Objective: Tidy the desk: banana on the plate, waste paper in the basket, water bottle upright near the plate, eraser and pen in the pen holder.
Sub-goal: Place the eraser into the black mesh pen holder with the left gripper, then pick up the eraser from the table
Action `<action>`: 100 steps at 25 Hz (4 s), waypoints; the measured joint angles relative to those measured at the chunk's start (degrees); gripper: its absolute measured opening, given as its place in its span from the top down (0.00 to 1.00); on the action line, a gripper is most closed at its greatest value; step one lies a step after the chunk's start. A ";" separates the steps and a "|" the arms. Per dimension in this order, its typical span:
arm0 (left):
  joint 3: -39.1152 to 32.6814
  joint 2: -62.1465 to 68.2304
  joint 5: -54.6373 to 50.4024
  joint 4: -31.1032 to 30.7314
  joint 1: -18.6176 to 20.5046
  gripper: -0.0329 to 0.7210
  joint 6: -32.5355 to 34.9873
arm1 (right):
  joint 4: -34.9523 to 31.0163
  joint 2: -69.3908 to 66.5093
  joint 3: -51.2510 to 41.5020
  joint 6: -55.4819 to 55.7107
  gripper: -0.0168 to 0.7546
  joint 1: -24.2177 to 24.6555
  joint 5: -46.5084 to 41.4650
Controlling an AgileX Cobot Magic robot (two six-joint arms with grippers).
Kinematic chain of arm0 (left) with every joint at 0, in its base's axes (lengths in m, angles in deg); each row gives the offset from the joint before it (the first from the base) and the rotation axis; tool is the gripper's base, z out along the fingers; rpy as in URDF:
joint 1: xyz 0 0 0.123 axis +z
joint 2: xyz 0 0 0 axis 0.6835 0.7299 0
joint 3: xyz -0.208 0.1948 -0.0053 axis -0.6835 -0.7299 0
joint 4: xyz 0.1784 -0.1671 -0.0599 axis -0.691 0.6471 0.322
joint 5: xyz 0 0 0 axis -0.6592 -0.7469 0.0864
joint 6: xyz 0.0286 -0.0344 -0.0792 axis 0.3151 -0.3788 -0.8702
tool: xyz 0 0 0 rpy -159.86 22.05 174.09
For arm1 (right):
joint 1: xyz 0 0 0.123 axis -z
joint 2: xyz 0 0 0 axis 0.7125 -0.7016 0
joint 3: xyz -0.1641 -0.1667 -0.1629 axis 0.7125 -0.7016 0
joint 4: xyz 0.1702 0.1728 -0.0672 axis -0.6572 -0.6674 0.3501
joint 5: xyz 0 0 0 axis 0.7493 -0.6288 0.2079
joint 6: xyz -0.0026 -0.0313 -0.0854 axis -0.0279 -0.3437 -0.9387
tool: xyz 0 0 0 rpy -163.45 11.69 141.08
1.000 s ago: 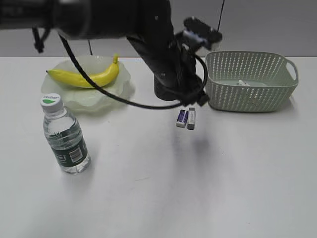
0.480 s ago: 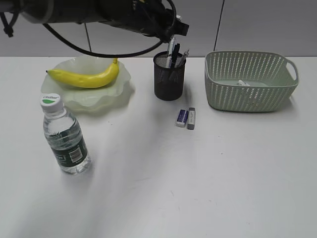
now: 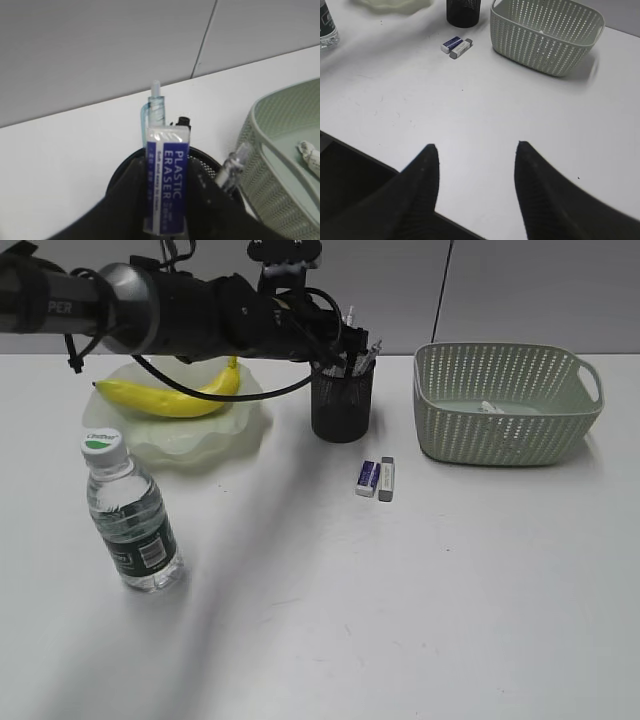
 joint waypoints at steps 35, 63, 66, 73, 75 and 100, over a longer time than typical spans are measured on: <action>-3.22 -41.07 -61.08 -18.15 0.35 0.42 -3.28 | 0.00 0.00 0.00 0.00 0.46 0.00 0.05; -67.33 -129.58 -59.62 -24.06 0.35 0.46 -12.00 | 0.11 -11.47 2.05 -0.17 0.46 0.00 16.49; -67.32 -129.63 -59.66 -24.83 0.35 0.46 -12.85 | -0.20 -23.27 3.72 -0.23 0.46 0.00 24.53; -67.32 -129.63 -59.66 -25.01 0.35 0.46 -13.03 | -3.46 -61.30 20.59 -0.23 0.46 0.00 26.90; -67.32 -129.63 -59.66 -25.07 0.35 0.46 -13.03 | -5.61 -72.08 26.91 -0.10 0.46 0.00 24.22; -67.32 -129.63 -59.66 -25.07 0.35 0.46 -13.05 | -6.09 -132.01 71.54 22.95 0.46 0.00 -0.95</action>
